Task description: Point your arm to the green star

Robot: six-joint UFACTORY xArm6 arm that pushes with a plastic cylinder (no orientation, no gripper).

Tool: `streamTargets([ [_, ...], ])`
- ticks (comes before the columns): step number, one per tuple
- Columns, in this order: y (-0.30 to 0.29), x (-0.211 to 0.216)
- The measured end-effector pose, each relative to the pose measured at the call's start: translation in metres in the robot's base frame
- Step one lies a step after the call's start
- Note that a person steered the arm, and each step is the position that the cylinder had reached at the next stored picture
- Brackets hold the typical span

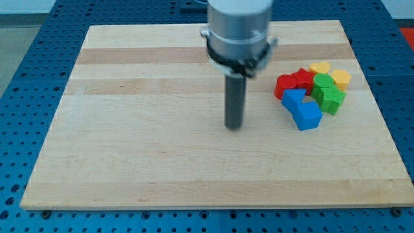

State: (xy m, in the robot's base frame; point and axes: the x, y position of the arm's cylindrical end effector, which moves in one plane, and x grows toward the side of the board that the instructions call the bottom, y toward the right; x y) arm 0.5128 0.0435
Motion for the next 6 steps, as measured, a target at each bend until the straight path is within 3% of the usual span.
streamTargets([
  [1,0.010,0.033],
  [2,0.029,0.035],
  [3,0.155,0.033],
  [4,0.173,0.033],
  [6,0.173,-0.040],
])
